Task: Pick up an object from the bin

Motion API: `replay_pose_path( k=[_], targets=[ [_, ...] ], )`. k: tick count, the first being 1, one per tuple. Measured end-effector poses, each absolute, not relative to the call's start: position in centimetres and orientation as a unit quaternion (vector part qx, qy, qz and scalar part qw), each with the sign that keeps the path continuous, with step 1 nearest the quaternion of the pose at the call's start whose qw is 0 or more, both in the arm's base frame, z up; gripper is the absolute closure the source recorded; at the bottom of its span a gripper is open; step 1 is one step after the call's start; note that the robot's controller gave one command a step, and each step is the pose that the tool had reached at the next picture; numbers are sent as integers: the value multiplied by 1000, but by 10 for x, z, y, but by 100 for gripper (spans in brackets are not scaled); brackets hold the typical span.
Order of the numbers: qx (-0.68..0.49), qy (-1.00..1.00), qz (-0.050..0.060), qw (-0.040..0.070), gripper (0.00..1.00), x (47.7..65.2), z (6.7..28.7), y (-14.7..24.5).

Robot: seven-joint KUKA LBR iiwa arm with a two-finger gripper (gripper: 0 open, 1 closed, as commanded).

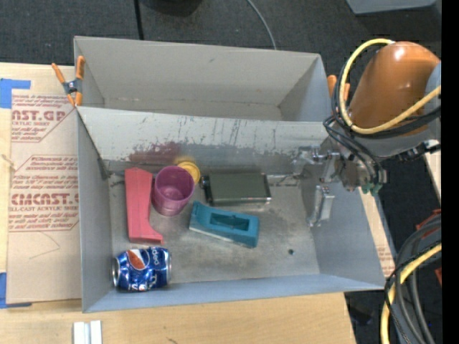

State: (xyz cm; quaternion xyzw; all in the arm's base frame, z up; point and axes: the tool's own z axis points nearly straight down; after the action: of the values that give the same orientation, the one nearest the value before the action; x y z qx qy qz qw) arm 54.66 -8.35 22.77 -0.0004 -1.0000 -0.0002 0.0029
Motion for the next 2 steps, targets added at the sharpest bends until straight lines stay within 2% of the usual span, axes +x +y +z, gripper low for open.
replay_pose_path(
  k=[1,2],
  targets=[
    [0,-1000,0,-1,0,548,232,-83],
    [20,-1000,1,-4,0,562,188,-59]
  ],
)
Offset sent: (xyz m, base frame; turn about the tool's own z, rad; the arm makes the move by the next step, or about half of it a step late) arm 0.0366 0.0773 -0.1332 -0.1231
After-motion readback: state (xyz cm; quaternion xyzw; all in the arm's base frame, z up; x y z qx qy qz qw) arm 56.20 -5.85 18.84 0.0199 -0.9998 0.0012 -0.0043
